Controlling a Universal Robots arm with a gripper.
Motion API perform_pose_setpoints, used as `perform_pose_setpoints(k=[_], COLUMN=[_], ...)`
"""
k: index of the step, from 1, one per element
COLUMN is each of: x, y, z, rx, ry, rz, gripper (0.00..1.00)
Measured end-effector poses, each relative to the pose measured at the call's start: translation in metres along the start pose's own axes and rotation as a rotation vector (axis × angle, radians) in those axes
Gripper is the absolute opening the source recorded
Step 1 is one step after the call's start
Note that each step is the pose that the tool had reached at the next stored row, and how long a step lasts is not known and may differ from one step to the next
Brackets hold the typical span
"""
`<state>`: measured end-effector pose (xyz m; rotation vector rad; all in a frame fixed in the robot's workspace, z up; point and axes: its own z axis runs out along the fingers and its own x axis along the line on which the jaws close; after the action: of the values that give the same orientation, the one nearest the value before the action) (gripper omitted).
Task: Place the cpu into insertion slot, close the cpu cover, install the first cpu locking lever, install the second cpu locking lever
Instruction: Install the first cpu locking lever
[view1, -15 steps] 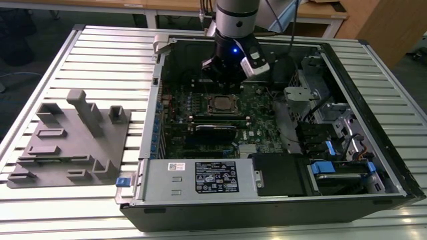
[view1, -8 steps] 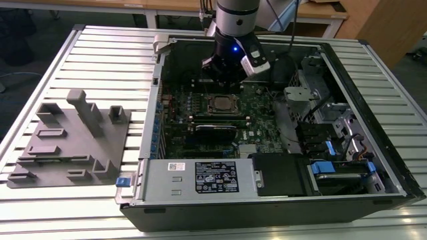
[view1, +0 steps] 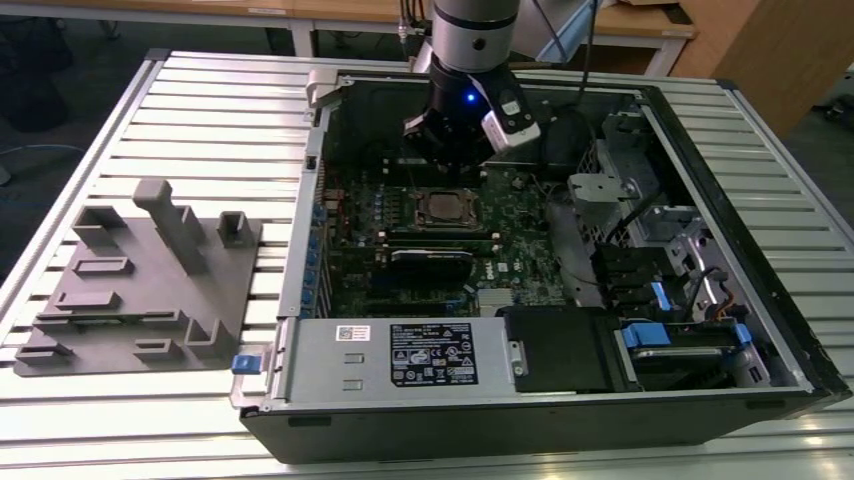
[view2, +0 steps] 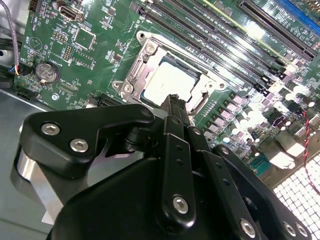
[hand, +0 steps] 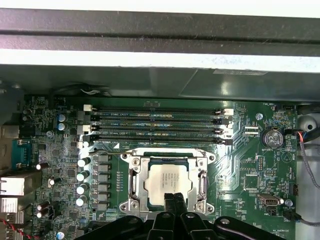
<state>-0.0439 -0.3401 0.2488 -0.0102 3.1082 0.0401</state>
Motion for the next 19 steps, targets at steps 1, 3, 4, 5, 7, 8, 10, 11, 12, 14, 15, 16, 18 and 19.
perform_pose_setpoints(k=[1,3,4,5,7,8,10,11,12,14,15,16,18,19], x=[0.0001,0.0010,0.0012,0.0013,0.0016,0.0016,0.0016,0.0016,0.0016,0.0016,0.0017,0.0020,0.0032,0.0042], y=[0.0000,0.0000,0.0000,0.0000,0.0000,0.0000,0.0000,0.0000,0.0000,0.0000,0.0000,0.0000,0.0000,0.0000], z=[0.0000,-0.0001,-0.0001,-0.0001,-0.0001,-0.0001,-0.0001,-0.0001,-0.0001,-0.0001,0.0000,-0.0001,-0.0001,-0.0001], rx=[0.0000,0.0002,0.0001,0.0001,0.0000,0.0000,0.0000,0.0000,0.0000,0.0000,0.0000,0.0000,0.0000,0.0000], ry=[0.0000,0.0001,0.0000,0.0000,0.0000,0.0000,0.0000,0.0000,0.0000,0.0000,-0.0001,-0.0001,-0.0001,-0.0001], rz=[0.000,0.000,0.000,0.000,0.000,0.000,0.000,0.000,0.000,0.000,0.000,0.000,0.000,0.000], gripper=[0.11,0.11,0.11,0.11,0.11,0.11,0.11,0.11,0.11,0.11,0.11,0.11,0.11,0.11])
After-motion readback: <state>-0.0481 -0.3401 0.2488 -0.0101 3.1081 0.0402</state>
